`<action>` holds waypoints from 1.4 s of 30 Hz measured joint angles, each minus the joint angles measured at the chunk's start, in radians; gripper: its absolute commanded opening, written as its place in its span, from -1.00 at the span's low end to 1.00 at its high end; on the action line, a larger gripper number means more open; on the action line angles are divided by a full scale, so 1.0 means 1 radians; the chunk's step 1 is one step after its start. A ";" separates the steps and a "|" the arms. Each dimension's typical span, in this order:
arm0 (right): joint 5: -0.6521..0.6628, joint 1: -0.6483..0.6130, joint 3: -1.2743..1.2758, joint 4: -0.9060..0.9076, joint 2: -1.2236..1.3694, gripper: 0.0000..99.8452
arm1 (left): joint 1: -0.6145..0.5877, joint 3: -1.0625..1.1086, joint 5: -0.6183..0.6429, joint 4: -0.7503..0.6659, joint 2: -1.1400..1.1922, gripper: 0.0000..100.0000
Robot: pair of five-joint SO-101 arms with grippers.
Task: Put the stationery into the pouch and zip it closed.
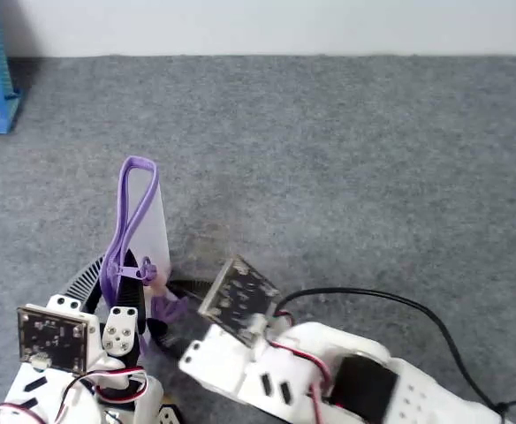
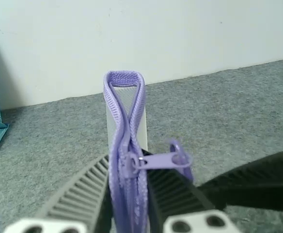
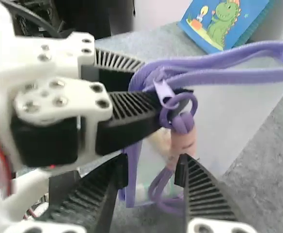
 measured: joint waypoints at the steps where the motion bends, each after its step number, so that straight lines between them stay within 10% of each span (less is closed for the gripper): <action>1: 0.002 0.012 0.003 -0.014 0.018 -0.65 | 0.000 0.000 0.000 0.000 0.000 -0.98; 42: 0.005 0.068 0.002 -0.103 0.130 -0.66 | -0.068 0.017 -0.055 0.000 0.000 -0.98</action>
